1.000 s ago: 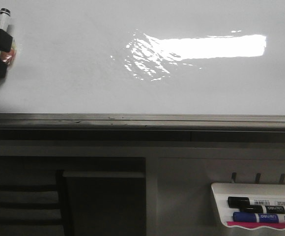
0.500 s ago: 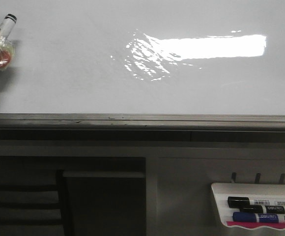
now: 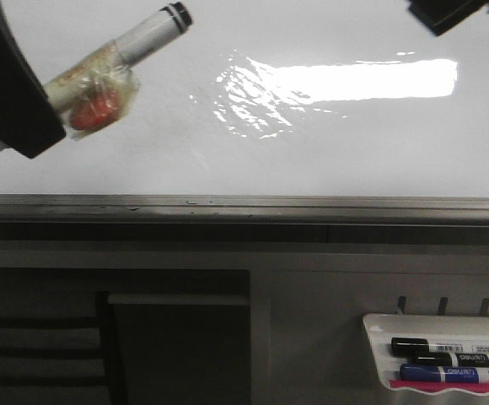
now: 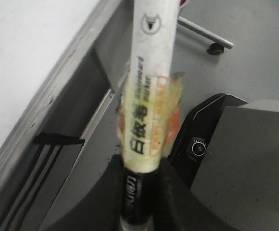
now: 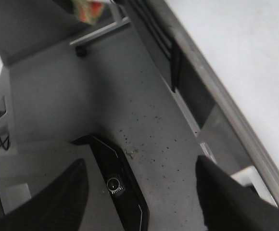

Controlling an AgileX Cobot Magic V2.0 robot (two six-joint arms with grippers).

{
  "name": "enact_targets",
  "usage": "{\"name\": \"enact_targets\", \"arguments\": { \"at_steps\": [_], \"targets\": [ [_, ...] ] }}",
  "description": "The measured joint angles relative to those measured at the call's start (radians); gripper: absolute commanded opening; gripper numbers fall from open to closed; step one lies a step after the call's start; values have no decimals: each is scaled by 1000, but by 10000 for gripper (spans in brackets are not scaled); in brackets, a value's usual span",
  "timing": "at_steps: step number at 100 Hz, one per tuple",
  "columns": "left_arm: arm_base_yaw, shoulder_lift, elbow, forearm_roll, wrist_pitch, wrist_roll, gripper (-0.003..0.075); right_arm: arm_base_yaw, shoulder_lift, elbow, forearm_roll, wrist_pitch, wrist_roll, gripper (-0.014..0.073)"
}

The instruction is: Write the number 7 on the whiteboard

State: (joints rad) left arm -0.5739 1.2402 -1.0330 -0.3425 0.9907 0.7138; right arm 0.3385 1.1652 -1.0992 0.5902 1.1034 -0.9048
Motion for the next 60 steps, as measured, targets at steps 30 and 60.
{"name": "enact_targets", "arguments": {
  "at_steps": [30,60],
  "targets": [
    [-138,0,-31,0,12,93,-20,111,138,-52,135,-39,-194,426],
    [-145,0,-37,4,11,118,-20,174,183,-76,176,-60,-260,426]
  ]
}}
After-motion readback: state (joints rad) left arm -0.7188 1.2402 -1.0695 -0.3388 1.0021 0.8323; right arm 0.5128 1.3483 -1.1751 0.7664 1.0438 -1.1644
